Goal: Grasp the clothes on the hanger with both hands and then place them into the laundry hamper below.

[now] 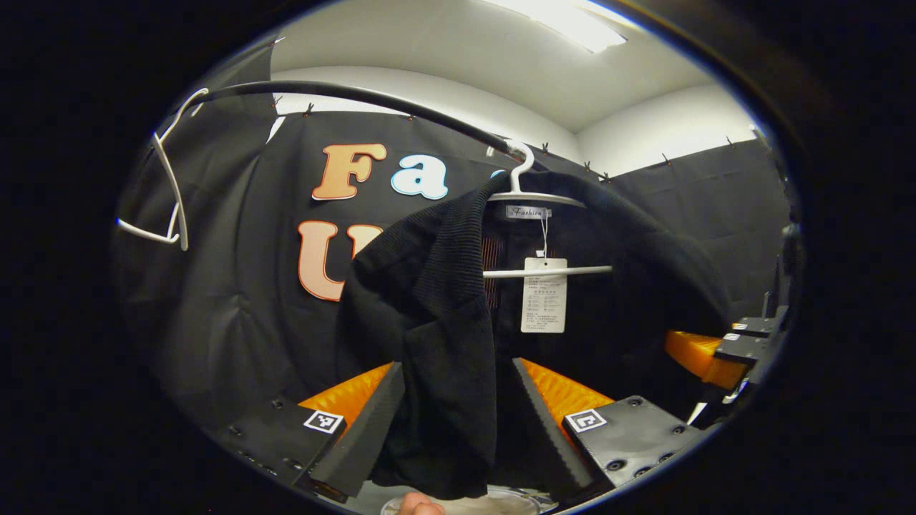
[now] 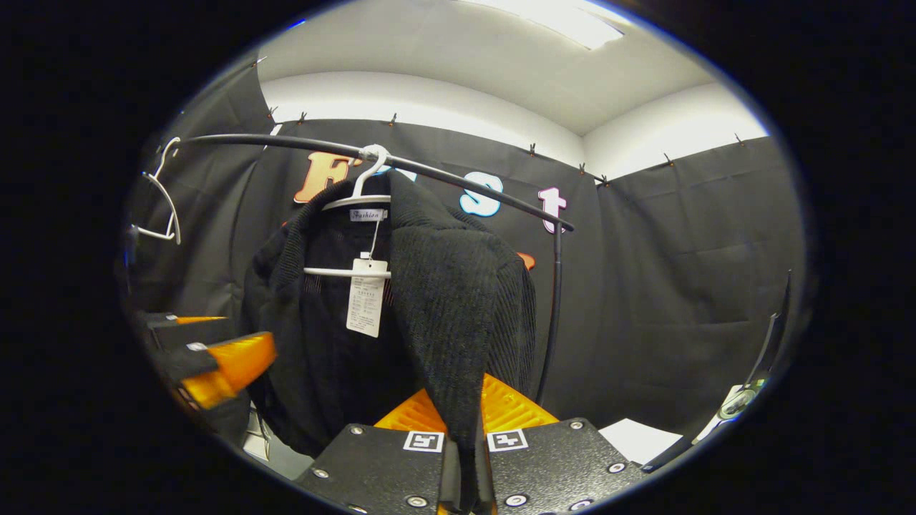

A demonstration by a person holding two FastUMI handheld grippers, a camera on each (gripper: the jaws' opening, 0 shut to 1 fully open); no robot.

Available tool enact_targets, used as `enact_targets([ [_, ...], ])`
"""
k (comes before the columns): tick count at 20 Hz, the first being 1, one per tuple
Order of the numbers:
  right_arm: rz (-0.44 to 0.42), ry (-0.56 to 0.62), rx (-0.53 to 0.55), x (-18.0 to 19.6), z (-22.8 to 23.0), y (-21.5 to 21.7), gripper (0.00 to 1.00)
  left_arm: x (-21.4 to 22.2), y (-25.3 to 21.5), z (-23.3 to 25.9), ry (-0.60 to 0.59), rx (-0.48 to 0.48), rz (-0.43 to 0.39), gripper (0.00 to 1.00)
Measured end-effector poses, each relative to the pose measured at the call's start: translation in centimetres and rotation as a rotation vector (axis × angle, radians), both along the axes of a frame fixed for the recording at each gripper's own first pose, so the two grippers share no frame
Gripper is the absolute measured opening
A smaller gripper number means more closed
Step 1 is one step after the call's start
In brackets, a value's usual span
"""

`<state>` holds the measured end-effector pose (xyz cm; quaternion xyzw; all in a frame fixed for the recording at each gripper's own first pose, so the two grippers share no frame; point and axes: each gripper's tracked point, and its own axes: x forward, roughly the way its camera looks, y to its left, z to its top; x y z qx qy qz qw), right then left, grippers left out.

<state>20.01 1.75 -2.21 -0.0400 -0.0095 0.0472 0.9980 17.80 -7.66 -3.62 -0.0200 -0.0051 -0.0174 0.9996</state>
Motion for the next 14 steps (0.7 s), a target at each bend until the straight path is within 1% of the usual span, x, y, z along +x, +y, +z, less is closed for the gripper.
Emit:
enact_targets([
  [1,0.011,0.004,0.003,0.0,-0.1,0.2,0.08,1.2,-0.6,-0.3,-0.012,0.018,0.020,0.97],
  [2,0.021,0.008,0.002,0.1,-0.3,0.4,0.08,2.2,-0.9,-0.6,-0.020,0.032,0.052,1.00],
  [3,0.028,0.010,0.000,0.2,-0.4,0.5,0.08,3.0,-0.9,-1.1,-0.027,0.041,0.088,0.93],
  [5,0.035,0.022,0.003,-0.1,-0.3,0.6,0.08,4.5,-0.1,-1.8,-0.039,0.084,0.169,0.96],
  [6,0.034,0.021,0.007,-0.3,-0.1,0.5,0.08,5.0,0.8,-2.1,-0.044,0.110,0.204,0.94],
  [7,0.032,0.018,0.012,-0.4,0.1,0.4,0.08,5.4,1.9,-2.4,-0.044,0.131,0.234,0.97],
  [11,0.023,0.014,0.027,-0.2,0.6,-0.8,0.08,5.4,8.4,-2.1,-0.054,0.157,0.352,0.96],
  [13,0.016,0.013,0.028,-0.1,0.7,-1.1,0.08,4.5,12.2,-0.5,-0.075,0.187,0.431,0.96],
  [14,0.014,0.012,0.026,-0.5,0.7,-1.1,0.08,4.0,13.7,0.7,-0.098,0.198,0.460,0.99],
])
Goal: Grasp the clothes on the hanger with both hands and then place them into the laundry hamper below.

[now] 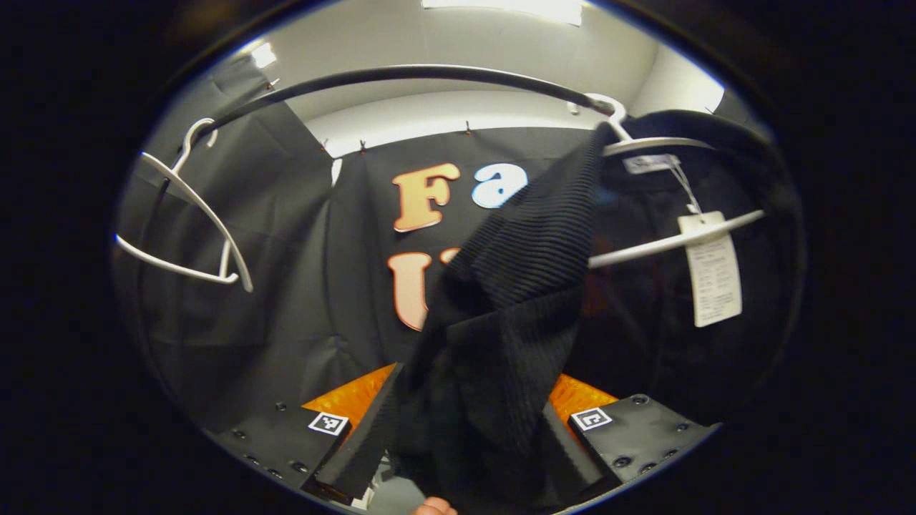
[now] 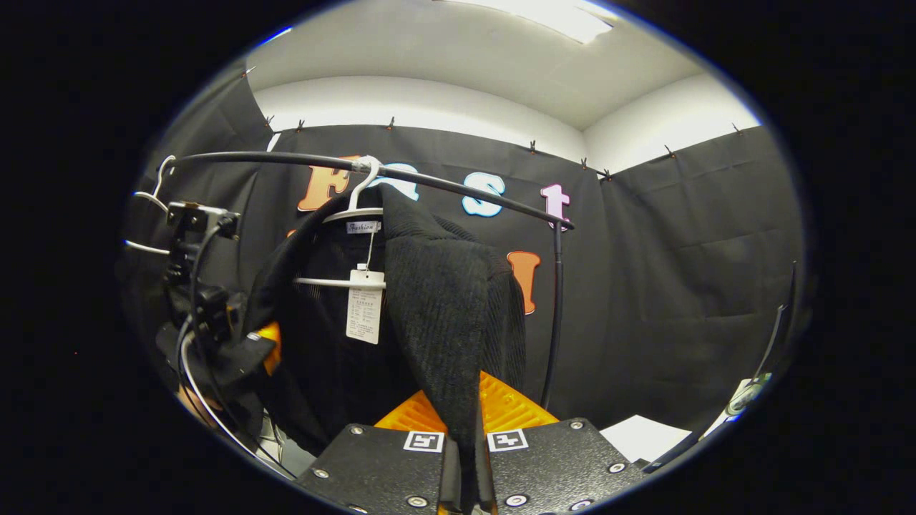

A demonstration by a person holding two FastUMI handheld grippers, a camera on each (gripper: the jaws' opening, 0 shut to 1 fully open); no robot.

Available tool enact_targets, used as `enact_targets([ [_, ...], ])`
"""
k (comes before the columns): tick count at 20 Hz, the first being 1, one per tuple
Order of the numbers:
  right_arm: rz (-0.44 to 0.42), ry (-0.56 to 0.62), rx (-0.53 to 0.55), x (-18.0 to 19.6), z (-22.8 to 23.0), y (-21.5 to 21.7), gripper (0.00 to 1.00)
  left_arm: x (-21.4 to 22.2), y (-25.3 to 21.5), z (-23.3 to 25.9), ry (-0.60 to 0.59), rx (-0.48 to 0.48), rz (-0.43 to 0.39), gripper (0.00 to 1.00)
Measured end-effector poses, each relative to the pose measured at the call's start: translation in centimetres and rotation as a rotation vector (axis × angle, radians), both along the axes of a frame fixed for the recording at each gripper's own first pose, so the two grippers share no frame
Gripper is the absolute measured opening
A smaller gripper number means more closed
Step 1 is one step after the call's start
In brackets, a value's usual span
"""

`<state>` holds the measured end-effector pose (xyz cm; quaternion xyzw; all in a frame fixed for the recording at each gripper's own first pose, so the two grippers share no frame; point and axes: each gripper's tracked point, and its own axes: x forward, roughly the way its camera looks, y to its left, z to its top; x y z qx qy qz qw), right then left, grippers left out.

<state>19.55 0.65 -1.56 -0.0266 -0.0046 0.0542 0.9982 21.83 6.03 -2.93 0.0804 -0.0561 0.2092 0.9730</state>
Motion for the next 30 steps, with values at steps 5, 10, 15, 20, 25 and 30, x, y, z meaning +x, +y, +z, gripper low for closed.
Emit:
enact_targets([
  [5,-0.011,-0.012,0.000,-0.3,1.1,-0.3,0.08,-0.5,0.9,2.1,0.027,0.018,-0.090,0.88],
  [10,0.006,-0.096,0.024,-2.5,4.1,-0.5,0.10,-2.1,-0.7,3.3,0.012,-0.017,-0.210,0.35],
  [15,-0.083,-0.151,-0.031,-3.6,7.6,-3.0,0.04,-2.6,-0.4,4.5,0.010,-0.062,-0.246,0.16],
  [20,-0.139,-0.220,-0.099,-1.7,14.6,-6.2,0.03,-2.7,-0.1,5.6,-0.014,-0.129,-0.275,0.18],
  [25,-0.176,-0.280,-0.157,2.3,20.8,-9.0,0.03,-2.0,-0.5,5.0,0.001,-0.129,-0.299,0.14],
  [30,-0.241,-0.298,-0.249,10.6,22.8,-11.5,0.03,-1.9,-1.2,4.0,0.025,-0.143,-0.342,0.13],
])
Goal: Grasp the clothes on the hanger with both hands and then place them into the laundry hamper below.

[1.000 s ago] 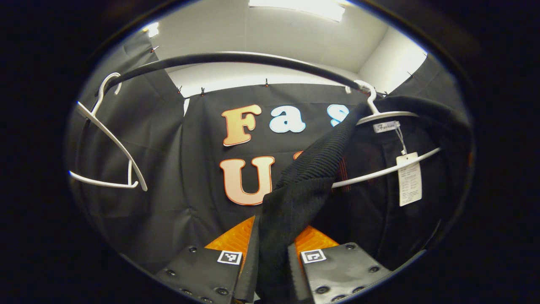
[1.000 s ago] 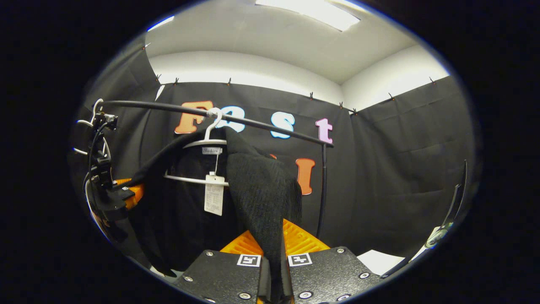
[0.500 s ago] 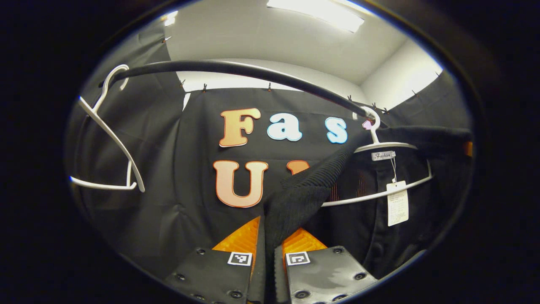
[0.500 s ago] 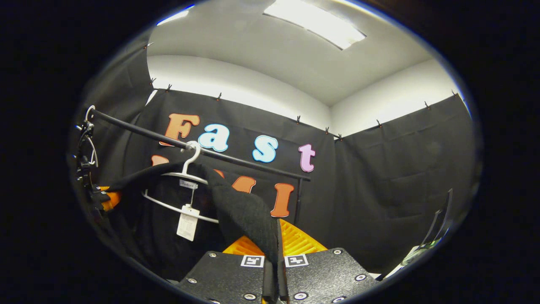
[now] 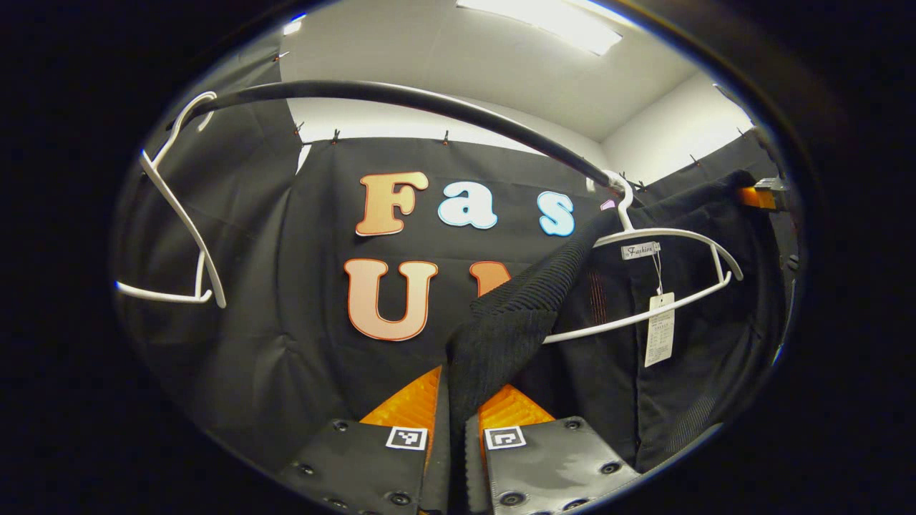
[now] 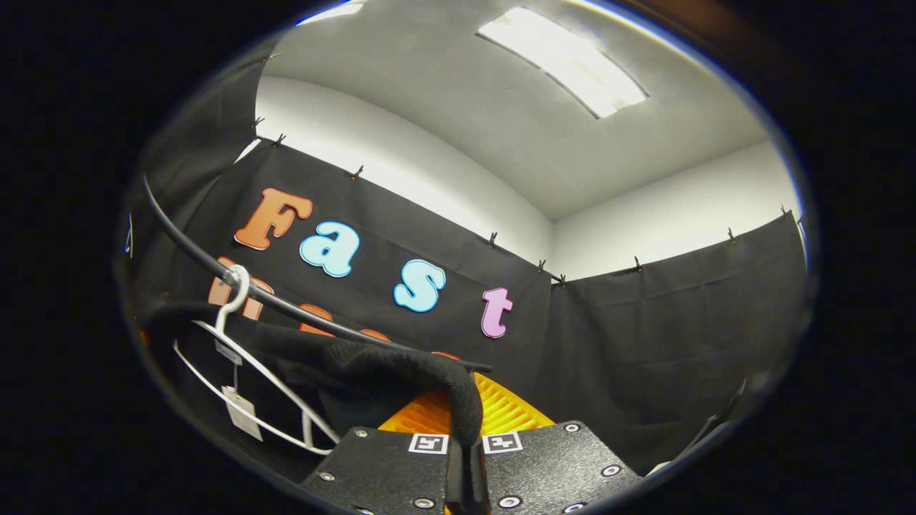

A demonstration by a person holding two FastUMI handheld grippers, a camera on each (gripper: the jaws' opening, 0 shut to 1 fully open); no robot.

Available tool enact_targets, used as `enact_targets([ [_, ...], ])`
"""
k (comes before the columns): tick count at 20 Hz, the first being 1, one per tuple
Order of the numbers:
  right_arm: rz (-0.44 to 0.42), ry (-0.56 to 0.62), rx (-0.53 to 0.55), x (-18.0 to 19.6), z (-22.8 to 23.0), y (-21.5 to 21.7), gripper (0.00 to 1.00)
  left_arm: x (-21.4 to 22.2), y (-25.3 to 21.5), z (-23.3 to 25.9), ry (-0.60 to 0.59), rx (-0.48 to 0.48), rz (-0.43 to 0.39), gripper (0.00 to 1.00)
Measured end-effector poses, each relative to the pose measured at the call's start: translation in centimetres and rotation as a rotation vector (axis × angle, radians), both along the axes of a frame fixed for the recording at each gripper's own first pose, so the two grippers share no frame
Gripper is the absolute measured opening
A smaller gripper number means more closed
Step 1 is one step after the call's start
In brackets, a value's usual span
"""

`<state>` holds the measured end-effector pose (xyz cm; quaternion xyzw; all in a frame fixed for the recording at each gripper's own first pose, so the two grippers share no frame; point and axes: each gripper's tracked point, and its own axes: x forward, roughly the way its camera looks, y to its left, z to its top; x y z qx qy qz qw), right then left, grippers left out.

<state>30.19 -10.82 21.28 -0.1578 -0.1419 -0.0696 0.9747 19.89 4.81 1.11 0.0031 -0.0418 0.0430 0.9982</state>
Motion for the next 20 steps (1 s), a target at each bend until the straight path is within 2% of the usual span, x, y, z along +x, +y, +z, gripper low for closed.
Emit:
enact_targets([
  [3,-0.039,0.043,-0.010,4.3,-2.7,-0.9,0.04,0.3,0.4,0.4,-0.011,0.007,0.000,0.16],
  [6,-0.036,0.075,-0.031,5.3,-6.1,-0.3,0.03,0.3,0.3,0.9,-0.011,0.028,0.018,0.16],
  [10,-0.007,0.124,0.075,2.9,-10.7,0.2,0.03,0.4,1.4,1.5,-0.020,0.023,0.049,0.16],
  [16,0.032,0.223,0.172,-1.0,-18.5,2.1,0.03,2.2,3.8,4.0,-0.054,-0.025,0.099,0.16],
  [17,0.049,0.224,0.181,-1.8,-18.7,2.9,0.04,2.2,4.6,4.7,-0.066,-0.009,0.117,0.13],
  [20,0.055,0.219,0.137,-3.1,-19.0,3.8,0.04,3.6,6.2,6.6,-0.084,0.023,0.142,0.18],
])
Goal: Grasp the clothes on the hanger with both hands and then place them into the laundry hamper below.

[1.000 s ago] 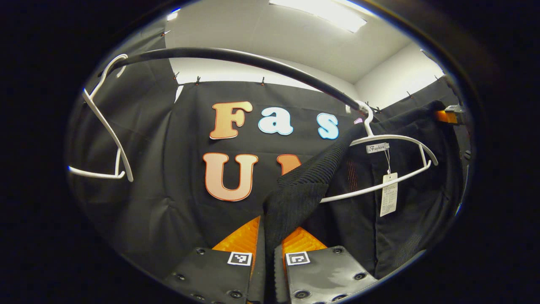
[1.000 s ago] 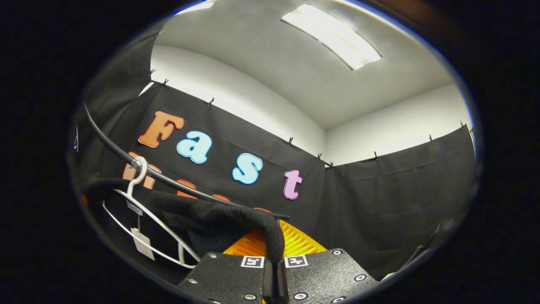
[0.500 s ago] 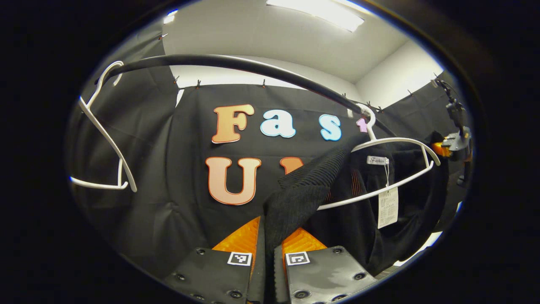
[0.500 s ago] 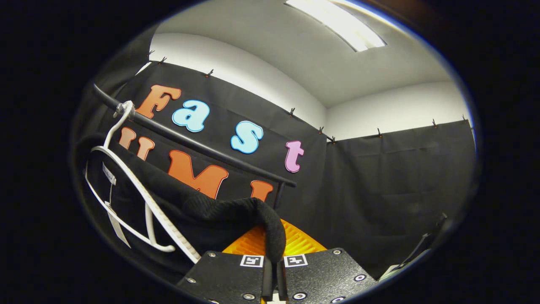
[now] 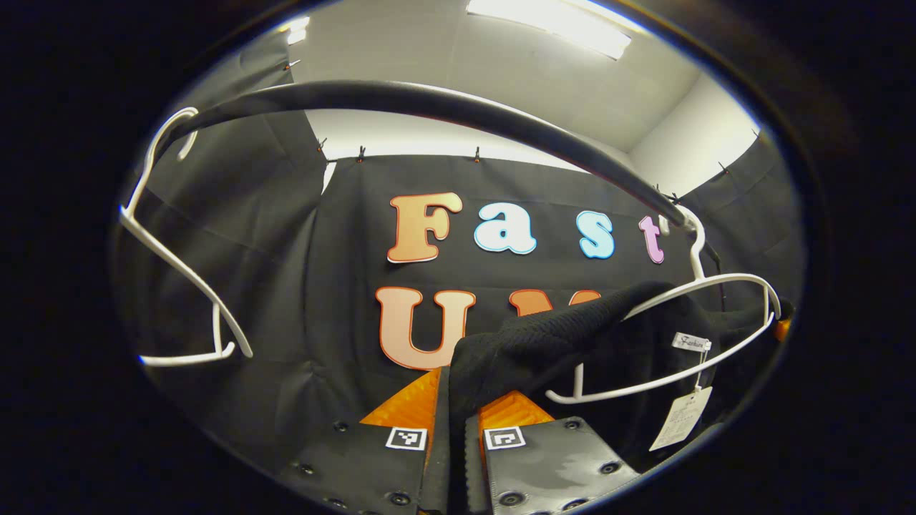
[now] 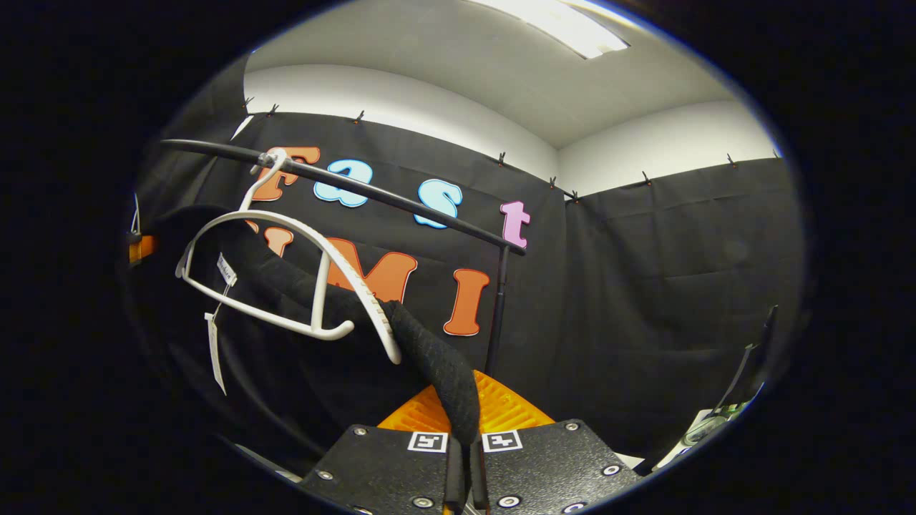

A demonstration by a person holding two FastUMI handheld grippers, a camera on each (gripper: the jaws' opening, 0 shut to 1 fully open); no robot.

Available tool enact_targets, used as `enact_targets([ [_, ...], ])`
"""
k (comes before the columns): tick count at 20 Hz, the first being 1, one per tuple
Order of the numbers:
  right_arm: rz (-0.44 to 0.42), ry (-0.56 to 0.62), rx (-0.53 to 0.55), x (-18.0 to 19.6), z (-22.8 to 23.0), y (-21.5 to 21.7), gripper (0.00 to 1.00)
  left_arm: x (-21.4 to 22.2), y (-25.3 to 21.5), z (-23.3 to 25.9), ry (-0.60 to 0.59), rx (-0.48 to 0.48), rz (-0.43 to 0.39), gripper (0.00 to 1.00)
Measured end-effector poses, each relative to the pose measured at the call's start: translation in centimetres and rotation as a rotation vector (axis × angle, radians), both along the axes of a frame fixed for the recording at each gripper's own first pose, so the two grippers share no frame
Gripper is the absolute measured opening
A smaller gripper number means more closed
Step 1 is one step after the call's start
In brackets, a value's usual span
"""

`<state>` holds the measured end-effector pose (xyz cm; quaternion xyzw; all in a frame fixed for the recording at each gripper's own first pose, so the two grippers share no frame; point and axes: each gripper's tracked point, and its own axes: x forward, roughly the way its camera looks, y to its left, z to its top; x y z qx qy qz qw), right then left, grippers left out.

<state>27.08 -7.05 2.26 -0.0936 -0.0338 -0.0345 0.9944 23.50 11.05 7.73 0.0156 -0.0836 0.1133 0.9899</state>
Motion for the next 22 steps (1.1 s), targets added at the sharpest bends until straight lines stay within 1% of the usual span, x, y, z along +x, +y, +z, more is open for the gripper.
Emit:
enact_targets([
  [1,0.004,0.002,-0.012,-0.2,-0.4,0.2,0.04,0.8,0.2,0.6,0.000,-0.002,-0.001,0.16],
  [3,0.014,0.015,-0.014,-0.5,-1.2,0.6,0.04,2.4,0.7,0.9,0.015,0.007,0.011,0.15],
  [7,0.026,0.052,-0.014,-0.1,-3.3,1.3,0.04,5.1,1.3,0.0,0.064,0.042,0.031,0.15],
  [8,0.030,0.051,-0.006,-0.3,-3.4,1.6,0.04,5.5,1.7,-0.5,0.077,0.045,0.049,0.15],
  [9,0.031,0.051,-0.001,-0.5,-3.6,1.8,0.04,5.8,2.3,-0.9,0.078,0.056,0.070,0.12],
  [10,0.038,0.055,0.004,-0.5,-3.9,2.3,0.04,5.9,2.8,-1.2,0.080,0.063,0.089,0.15],
  [12,0.053,0.066,0.014,-0.7,-4.7,2.9,0.04,5.6,3.2,-2.0,0.092,0.057,0.106,0.16],
  [13,0.058,0.064,0.019,-0.7,-4.8,3.2,0.04,5.7,3.1,-2.1,0.099,0.052,0.104,0.16],
  [14,0.063,0.064,0.020,-0.6,-5.0,3.4,0.04,5.8,3.1,-2.5,0.110,0.049,0.098,0.18],
  [15,0.068,0.076,0.019,-0.6,-5.6,3.5,0.04,6.2,3.3,-3.5,0.132,0.047,0.094,0.13],
  [16,0.072,0.099,0.022,-0.5,-6.4,3.6,0.04,6.3,3.5,-4.5,0.156,0.037,0.090,0.13],
  [17,0.072,0.116,0.039,-0.4,-7.3,3.8,0.04,6.3,3.9,-6.1,0.179,0.013,0.079,0.13],
  [18,0.081,0.135,0.067,-0.2,-8.3,3.9,0.04,6.0,4.3,-7.2,0.200,-0.014,0.077,0.10],
  [20,0.124,0.152,0.110,-0.3,-9.7,5.4,0.04,5.3,4.8,-9.1,0.229,-0.058,0.062,0.11],
  [21,0.127,0.145,0.104,-0.5,-9.9,6.0,0.04,4.7,4.4,-10.0,0.240,-0.071,0.046,0.11],
  [22,0.147,0.120,0.088,-1.1,-9.5,6.7,0.03,4.1,4.2,-10.8,0.248,-0.066,0.042,0.11],
])
